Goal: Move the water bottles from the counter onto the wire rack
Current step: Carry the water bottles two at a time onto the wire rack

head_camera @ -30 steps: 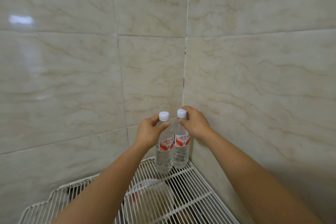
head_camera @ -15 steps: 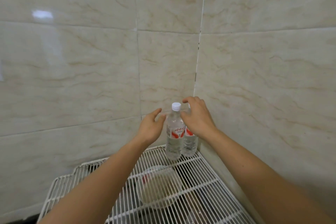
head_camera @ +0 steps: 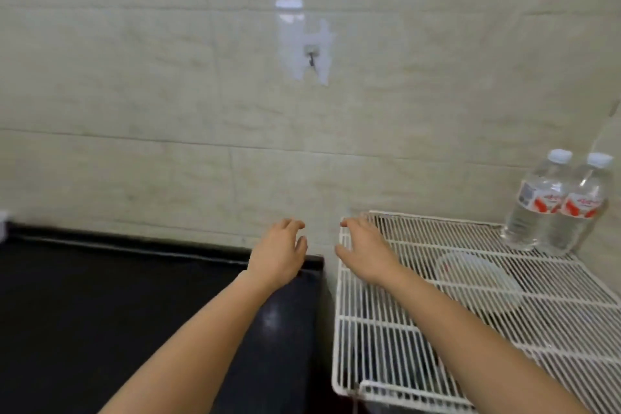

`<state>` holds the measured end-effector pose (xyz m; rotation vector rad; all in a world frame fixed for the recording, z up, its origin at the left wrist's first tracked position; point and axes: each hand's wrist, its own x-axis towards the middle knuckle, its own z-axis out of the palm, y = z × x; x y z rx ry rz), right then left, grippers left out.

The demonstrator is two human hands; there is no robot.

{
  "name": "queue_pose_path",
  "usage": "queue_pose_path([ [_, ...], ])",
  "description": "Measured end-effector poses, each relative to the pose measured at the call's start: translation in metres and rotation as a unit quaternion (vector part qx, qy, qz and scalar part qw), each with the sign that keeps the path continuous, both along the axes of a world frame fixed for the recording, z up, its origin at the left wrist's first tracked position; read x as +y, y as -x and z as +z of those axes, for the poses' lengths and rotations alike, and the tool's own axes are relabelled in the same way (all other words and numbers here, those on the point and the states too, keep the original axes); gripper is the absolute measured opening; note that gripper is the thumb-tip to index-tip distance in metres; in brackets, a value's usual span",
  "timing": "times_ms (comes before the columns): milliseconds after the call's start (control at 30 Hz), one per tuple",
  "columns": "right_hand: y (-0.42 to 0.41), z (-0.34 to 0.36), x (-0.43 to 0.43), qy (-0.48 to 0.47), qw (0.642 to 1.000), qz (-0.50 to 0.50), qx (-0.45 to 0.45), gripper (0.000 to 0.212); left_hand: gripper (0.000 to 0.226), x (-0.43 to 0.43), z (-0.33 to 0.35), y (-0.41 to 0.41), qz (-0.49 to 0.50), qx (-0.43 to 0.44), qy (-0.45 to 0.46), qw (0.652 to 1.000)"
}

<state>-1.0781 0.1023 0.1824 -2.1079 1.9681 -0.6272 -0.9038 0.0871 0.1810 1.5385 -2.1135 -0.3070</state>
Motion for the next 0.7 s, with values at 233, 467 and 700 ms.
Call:
queue_pose_path([
  [233,-0.250,-0.027,0.025,-0.037,0.992,0.109,0.042,0.052,0.042,0.071,-0.029,-0.257,0.146,-0.087,-0.042,0.984],
  [467,-0.454,-0.041,0.033,-0.054,0.971,0.221,0.078,0.054,0.042,0.120,-0.042,-0.461,0.299,-0.079,-0.091,0.947],
  [700,-0.608,-0.059,0.005,-0.061,0.946,0.302,0.097,0.056,0.042,0.119,-0.057,-0.596,0.385,-0.041,-0.097,0.917],
])
